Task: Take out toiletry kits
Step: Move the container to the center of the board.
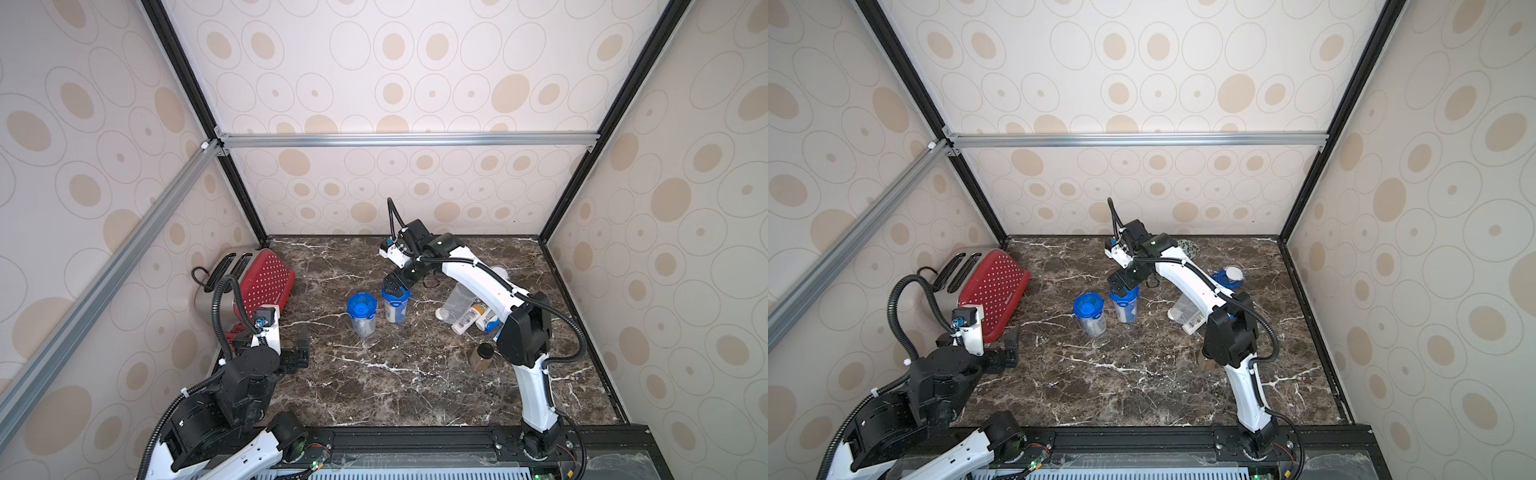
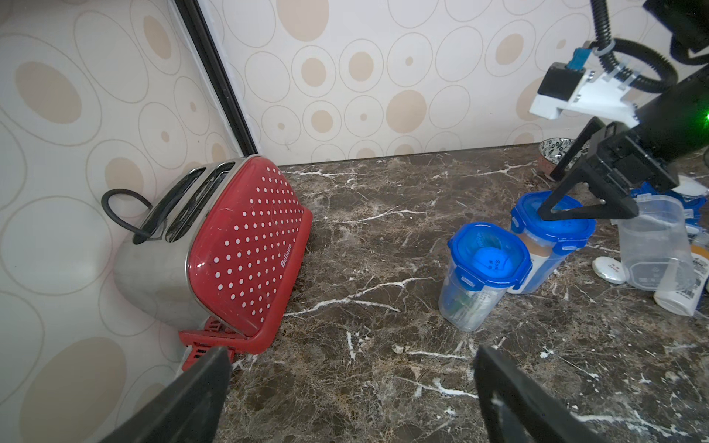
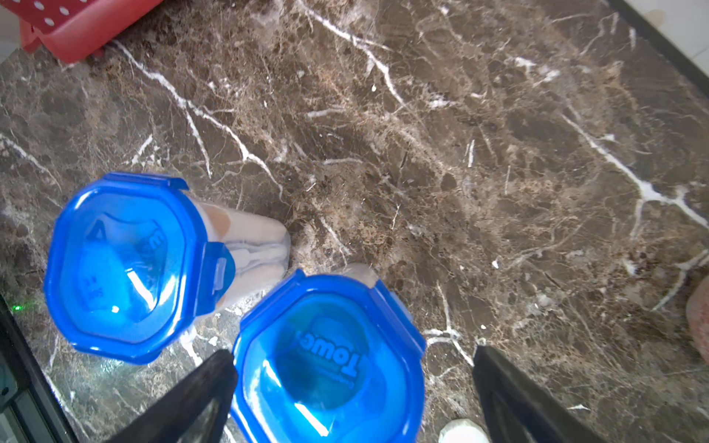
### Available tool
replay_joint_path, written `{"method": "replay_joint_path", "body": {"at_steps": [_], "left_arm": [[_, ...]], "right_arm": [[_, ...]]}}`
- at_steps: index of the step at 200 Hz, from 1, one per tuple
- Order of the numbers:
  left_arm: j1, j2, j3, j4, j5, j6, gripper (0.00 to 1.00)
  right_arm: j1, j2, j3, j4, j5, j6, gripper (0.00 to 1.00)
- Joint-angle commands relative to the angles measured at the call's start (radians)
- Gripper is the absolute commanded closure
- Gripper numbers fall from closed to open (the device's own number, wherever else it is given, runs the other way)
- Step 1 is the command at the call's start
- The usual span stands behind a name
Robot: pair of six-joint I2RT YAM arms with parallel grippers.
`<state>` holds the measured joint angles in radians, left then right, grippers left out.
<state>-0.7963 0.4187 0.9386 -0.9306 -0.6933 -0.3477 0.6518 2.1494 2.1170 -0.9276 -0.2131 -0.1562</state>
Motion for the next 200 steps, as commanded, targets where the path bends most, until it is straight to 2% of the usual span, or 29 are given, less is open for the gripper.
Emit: {"method": "replay_joint_path", "body": {"at_steps": [1, 66, 96, 133, 200], "left_arm": [[0.004, 0.011, 0.002, -0.016, -0.008, -0.007, 0.01], [0.003, 0.017, -0.001, -0.009, -0.008, 0.001, 0.01], [0.004, 0.029, -0.001, -0.011, -0.005, 0.001, 0.01], [0.003, 0.035, -0.002, -0.01, 0.001, 0.0, 0.01], [0.004, 0.038, -0.003, -0.01, 0.006, 0.001, 0.01]], "right_arm": [[0.017, 0.039, 0.052, -0.074, -0.011, -0.038, 0.0], [0.033, 0.066, 0.057, -0.098, 0.022, -0.057, 0.0], [0.049, 0.074, 0.057, -0.101, 0.098, -0.055, 0.0], [0.054, 0.086, 0.071, -0.088, 0.133, -0.02, 0.0], [0.061, 0.105, 0.11, -0.109, 0.14, 0.026, 0.17]]}}
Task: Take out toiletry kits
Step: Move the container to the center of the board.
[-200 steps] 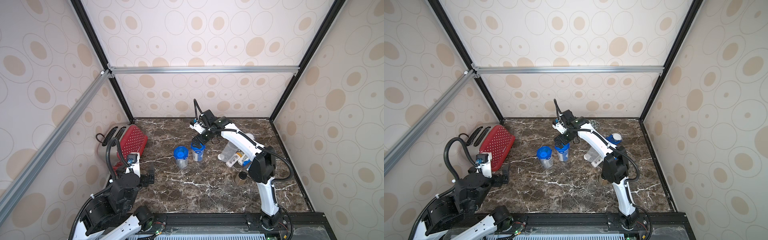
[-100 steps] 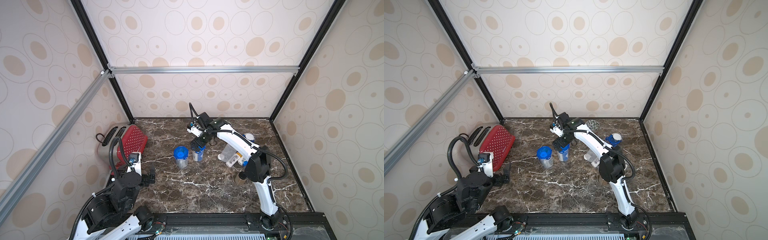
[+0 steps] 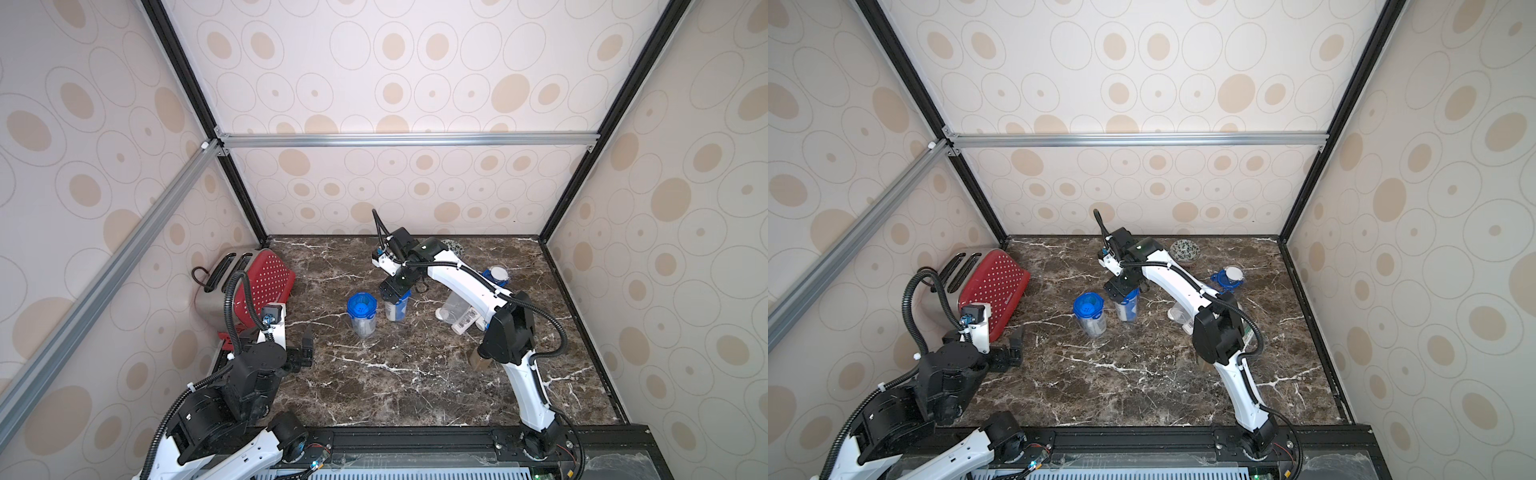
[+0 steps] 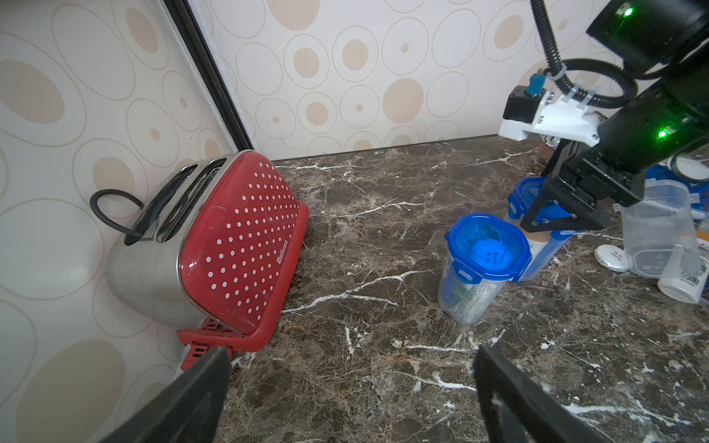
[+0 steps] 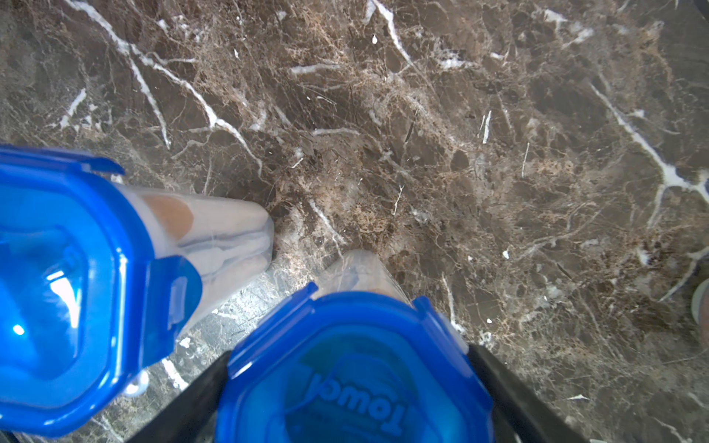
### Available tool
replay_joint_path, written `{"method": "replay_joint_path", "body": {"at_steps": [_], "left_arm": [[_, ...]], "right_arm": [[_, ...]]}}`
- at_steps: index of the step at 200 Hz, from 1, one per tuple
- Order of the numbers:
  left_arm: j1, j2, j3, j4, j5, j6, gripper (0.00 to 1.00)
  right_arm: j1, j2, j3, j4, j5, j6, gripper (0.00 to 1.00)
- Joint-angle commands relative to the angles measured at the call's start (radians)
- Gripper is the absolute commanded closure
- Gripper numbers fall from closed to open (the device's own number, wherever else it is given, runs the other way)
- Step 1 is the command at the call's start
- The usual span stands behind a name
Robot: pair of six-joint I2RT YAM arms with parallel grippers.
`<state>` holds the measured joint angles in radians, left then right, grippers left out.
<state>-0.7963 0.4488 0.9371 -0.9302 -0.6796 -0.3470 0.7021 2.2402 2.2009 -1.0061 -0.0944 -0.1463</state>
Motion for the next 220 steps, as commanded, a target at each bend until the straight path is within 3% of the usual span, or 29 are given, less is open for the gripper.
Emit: {"method": "replay_joint_path", "body": {"at_steps": [1, 58, 116, 160, 185, 220], "left_arm": [[0.004, 0.008, -0.001, -0.01, -0.008, 0.0, 0.01], [0.003, 0.025, -0.001, -0.012, 0.004, -0.003, 0.01], [0.003, 0.052, 0.0, -0.01, 0.049, -0.02, 0.01], [0.003, 0.109, 0.006, 0.012, 0.166, -0.084, 0.01], [0.003, 0.151, -0.029, 0.068, 0.247, -0.126, 0.01], [0.004, 0.236, -0.045, 0.125, 0.268, -0.163, 0.01]], "right_arm": [[0.01, 0.013, 0.026, -0.032, 0.022, 0.017, 0.17], [0.016, -0.114, -0.067, -0.017, 0.014, 0.067, 0.28], [0.055, -0.386, -0.411, 0.082, -0.025, 0.091, 0.3], [0.135, -0.588, -0.698, 0.193, 0.004, 0.14, 0.3], [0.173, -0.648, -0.806, 0.268, 0.03, 0.174, 0.3], [0.203, -0.646, -0.857, 0.333, 0.061, 0.203, 0.31]]}}
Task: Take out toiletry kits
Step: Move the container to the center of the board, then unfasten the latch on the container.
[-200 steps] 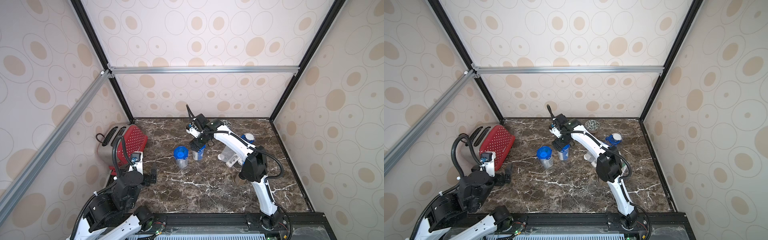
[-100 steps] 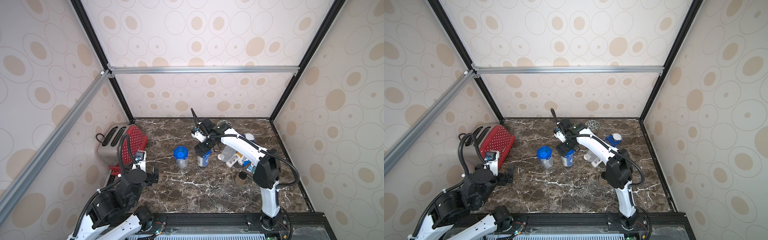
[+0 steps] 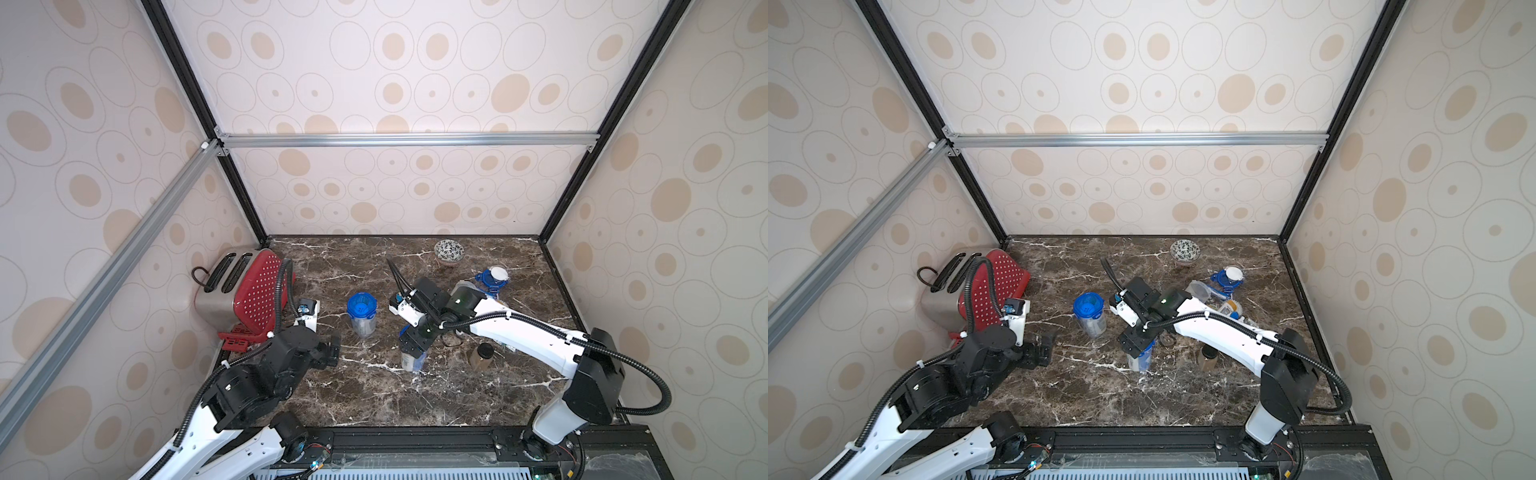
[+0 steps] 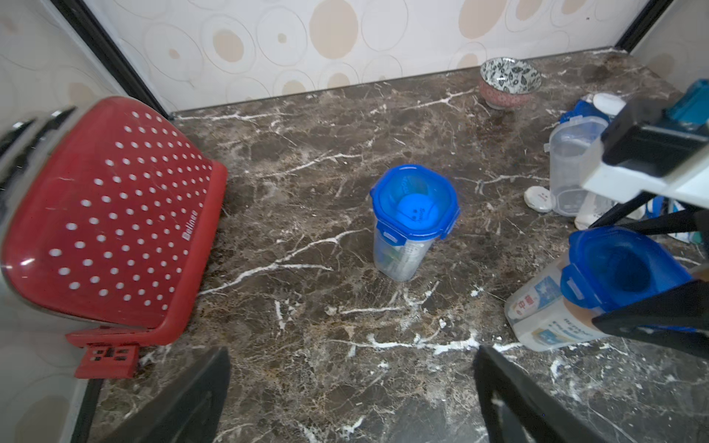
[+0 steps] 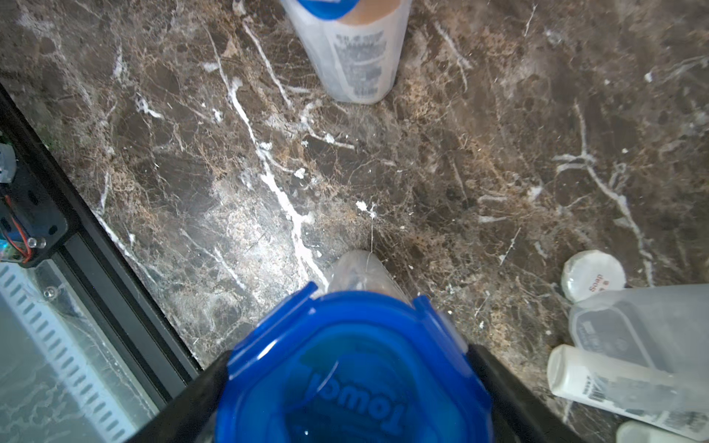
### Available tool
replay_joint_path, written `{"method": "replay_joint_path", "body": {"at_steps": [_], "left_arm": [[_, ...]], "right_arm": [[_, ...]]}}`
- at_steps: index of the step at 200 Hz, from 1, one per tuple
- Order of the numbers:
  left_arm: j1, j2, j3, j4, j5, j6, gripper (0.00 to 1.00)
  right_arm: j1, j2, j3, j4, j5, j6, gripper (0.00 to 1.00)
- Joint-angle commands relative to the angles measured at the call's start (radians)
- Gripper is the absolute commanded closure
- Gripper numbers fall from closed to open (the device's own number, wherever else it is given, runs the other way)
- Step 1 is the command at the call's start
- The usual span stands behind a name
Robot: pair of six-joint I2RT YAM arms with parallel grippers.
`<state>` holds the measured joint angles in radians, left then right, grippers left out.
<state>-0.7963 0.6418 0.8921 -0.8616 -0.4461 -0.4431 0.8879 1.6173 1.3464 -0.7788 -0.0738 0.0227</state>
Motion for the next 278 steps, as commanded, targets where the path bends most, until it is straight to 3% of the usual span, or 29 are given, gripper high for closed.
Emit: {"method": "replay_joint_path", "body": {"at_steps": [1, 56, 106, 172, 212, 235, 247, 278], "left_arm": [[0.003, 0.046, -0.001, 0.058, 0.036, -0.066, 0.01], [0.004, 0.113, -0.005, 0.124, 0.056, -0.095, 0.01], [0.004, 0.136, -0.009, 0.159, 0.122, -0.105, 0.03], [0.004, 0.182, 0.04, 0.22, 0.283, -0.112, 0.07], [0.004, 0.309, 0.044, 0.391, 0.556, -0.148, 0.21], [0.004, 0.424, 0.036, 0.538, 0.73, -0.191, 0.36], [0.004, 0.47, 0.033, 0.608, 0.789, -0.223, 0.5], [0.004, 0.569, 0.028, 0.744, 0.857, -0.255, 0.69]], "right_arm": [[0.018, -0.022, -0.003, 0.106, 0.042, 0.035, 0.31], [0.035, 0.002, 0.008, 0.125, 0.069, 0.037, 0.28], [0.034, -0.035, -0.003, 0.147, 0.04, 0.051, 0.0], [0.013, -0.198, -0.053, 0.18, 0.07, 0.045, 0.0], [-0.095, -0.349, -0.2, 0.242, 0.049, 0.098, 0.0], [-0.199, -0.447, -0.329, 0.311, -0.041, 0.164, 0.03], [-0.225, -0.486, -0.381, 0.337, -0.074, 0.178, 0.05], [-0.251, -0.556, -0.481, 0.371, -0.097, 0.198, 0.07]]}}
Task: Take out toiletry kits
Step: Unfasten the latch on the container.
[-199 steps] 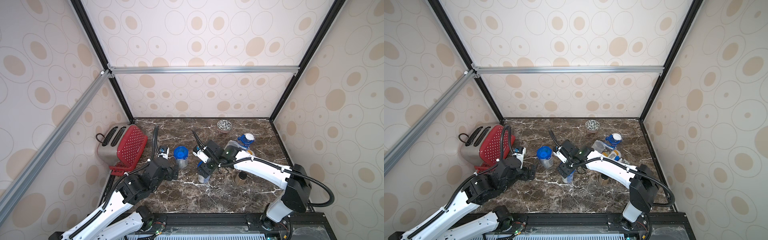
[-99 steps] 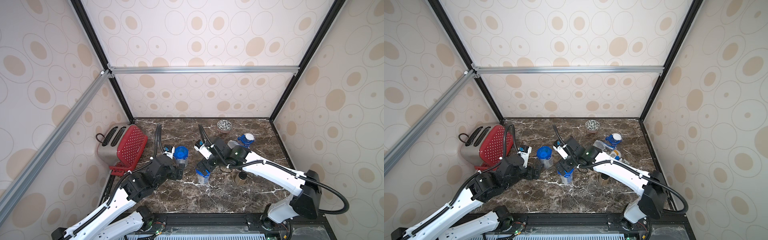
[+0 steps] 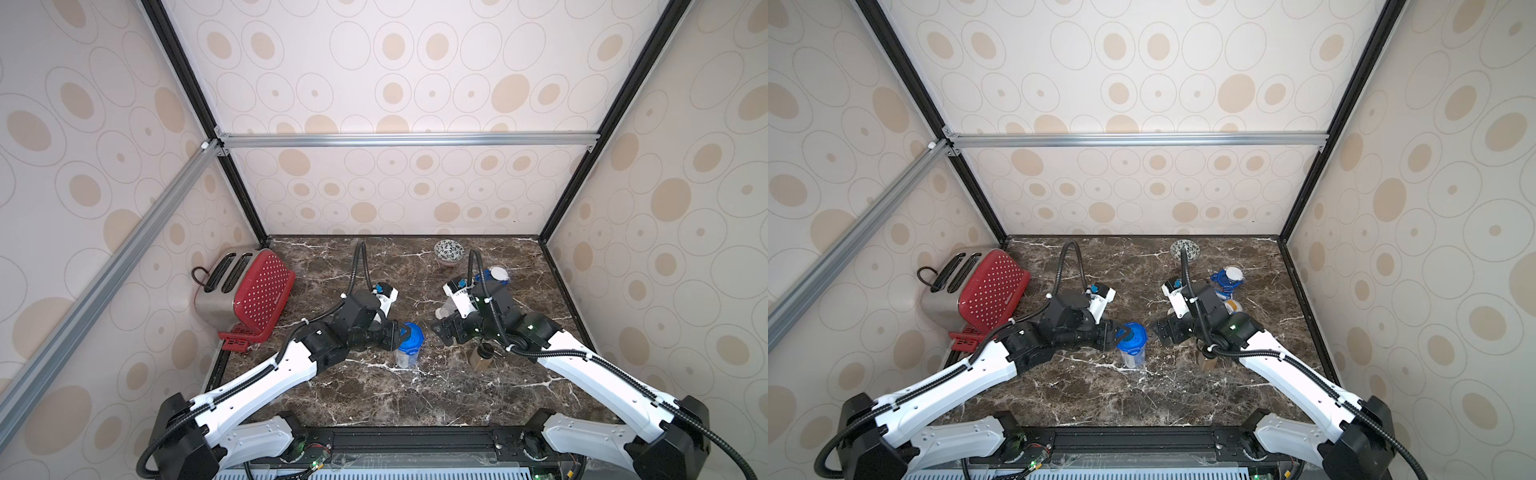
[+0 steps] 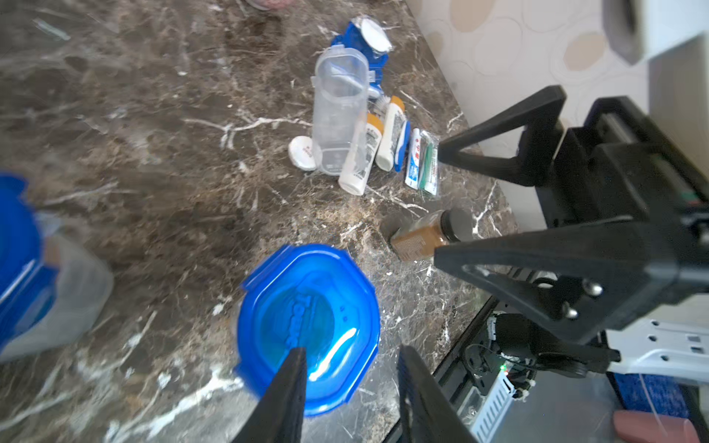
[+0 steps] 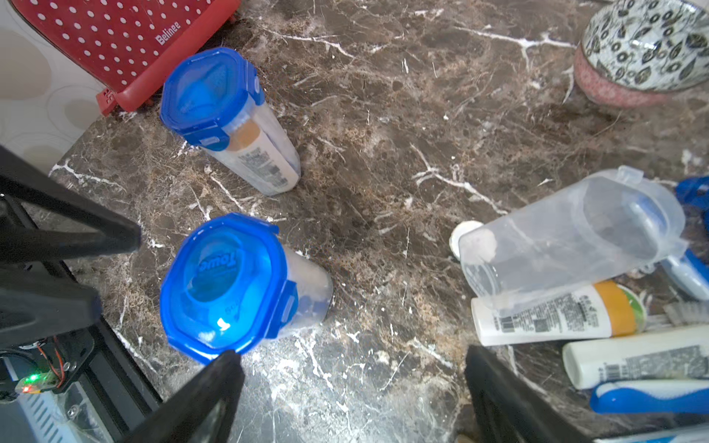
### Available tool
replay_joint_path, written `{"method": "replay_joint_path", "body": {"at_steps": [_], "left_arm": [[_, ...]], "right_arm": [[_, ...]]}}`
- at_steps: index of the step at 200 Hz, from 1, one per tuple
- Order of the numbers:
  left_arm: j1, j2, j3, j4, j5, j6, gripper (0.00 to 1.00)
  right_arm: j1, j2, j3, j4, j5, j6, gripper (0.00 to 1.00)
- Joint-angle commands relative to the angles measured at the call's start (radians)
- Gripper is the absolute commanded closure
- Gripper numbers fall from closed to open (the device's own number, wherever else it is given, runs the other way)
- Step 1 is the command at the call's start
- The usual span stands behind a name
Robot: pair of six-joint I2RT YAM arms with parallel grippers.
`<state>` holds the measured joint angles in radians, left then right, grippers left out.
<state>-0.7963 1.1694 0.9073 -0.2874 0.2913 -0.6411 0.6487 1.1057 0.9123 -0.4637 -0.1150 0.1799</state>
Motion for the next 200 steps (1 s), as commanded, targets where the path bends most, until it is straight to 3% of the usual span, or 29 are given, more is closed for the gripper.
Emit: {"method": "replay_joint_path", "body": {"at_steps": [1, 42, 93, 200], "left_arm": [[0.004, 0.044, 0.013, 0.173, 0.121, -0.059, 0.7], [0.003, 0.129, -0.009, 0.266, 0.171, -0.097, 0.87], [0.023, 0.171, -0.06, 0.354, 0.182, -0.151, 1.0], [0.063, 0.199, -0.172, 0.445, 0.21, -0.205, 1.0]], "right_arm": [[-0.012, -0.045, -0.048, 0.056, -0.057, 0.041, 0.07], [-0.019, -0.072, -0.093, 0.063, -0.081, 0.044, 0.09], [-0.02, -0.063, -0.121, 0.086, -0.118, 0.046, 0.13], [-0.019, -0.046, -0.124, 0.088, -0.148, 0.044, 0.14]]}}
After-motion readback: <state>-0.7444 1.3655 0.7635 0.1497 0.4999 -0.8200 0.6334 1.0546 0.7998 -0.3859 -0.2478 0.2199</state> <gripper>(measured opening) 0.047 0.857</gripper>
